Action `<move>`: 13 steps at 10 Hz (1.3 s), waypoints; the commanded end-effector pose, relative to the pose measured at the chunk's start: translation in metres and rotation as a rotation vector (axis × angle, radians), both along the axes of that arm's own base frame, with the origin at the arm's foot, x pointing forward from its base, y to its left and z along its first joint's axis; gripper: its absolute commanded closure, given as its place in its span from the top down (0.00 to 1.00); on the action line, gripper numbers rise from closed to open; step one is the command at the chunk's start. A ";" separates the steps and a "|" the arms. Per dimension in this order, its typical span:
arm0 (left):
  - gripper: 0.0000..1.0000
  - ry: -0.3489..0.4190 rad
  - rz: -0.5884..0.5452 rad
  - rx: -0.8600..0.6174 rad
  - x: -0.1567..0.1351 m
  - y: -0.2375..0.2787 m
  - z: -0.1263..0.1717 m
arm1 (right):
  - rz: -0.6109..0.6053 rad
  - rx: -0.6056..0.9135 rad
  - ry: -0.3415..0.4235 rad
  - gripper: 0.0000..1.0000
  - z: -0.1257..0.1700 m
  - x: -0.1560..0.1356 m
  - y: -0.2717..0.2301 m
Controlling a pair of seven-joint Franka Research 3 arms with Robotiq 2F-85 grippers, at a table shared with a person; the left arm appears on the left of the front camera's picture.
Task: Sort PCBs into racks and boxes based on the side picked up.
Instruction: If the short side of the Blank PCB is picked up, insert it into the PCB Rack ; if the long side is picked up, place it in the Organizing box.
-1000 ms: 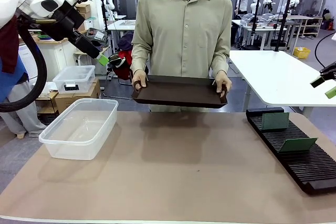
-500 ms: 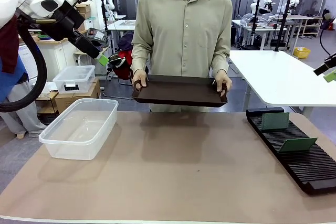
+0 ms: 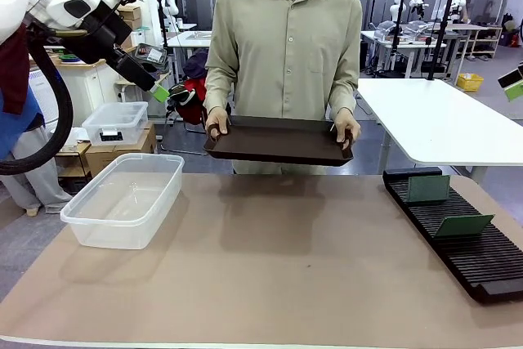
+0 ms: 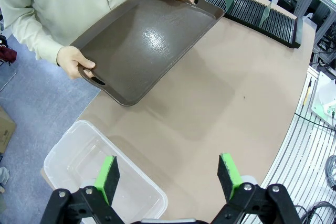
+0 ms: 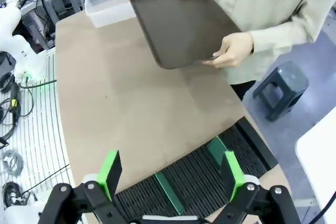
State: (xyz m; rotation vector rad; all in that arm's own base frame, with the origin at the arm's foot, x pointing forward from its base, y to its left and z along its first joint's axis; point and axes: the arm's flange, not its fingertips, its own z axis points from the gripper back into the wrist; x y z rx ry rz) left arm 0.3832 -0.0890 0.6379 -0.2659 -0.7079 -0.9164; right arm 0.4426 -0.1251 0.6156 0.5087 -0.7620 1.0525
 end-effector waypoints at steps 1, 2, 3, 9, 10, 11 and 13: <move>1.00 0.008 -0.005 -0.005 0.000 0.001 -0.002 | -0.005 0.019 -0.064 1.00 -0.008 -0.007 0.007; 1.00 0.008 -0.005 -0.005 0.000 0.001 -0.002 | -0.017 0.008 -0.085 1.00 -0.005 -0.009 0.007; 1.00 0.008 -0.005 -0.005 0.000 0.001 -0.002 | -0.020 -0.001 -0.097 1.00 -0.005 -0.010 0.007; 1.00 0.008 -0.005 -0.005 0.000 0.001 -0.002 | -0.008 -0.003 -0.034 1.00 0.004 -0.005 0.003; 1.00 0.008 -0.005 -0.005 0.000 0.001 -0.002 | -0.008 -0.003 -0.034 1.00 0.004 -0.005 0.003; 1.00 0.008 -0.005 -0.005 0.000 0.001 -0.002 | -0.008 -0.003 -0.034 1.00 0.004 -0.005 0.003; 1.00 0.008 -0.005 -0.005 0.000 0.001 -0.002 | -0.008 -0.003 -0.034 1.00 0.004 -0.005 0.003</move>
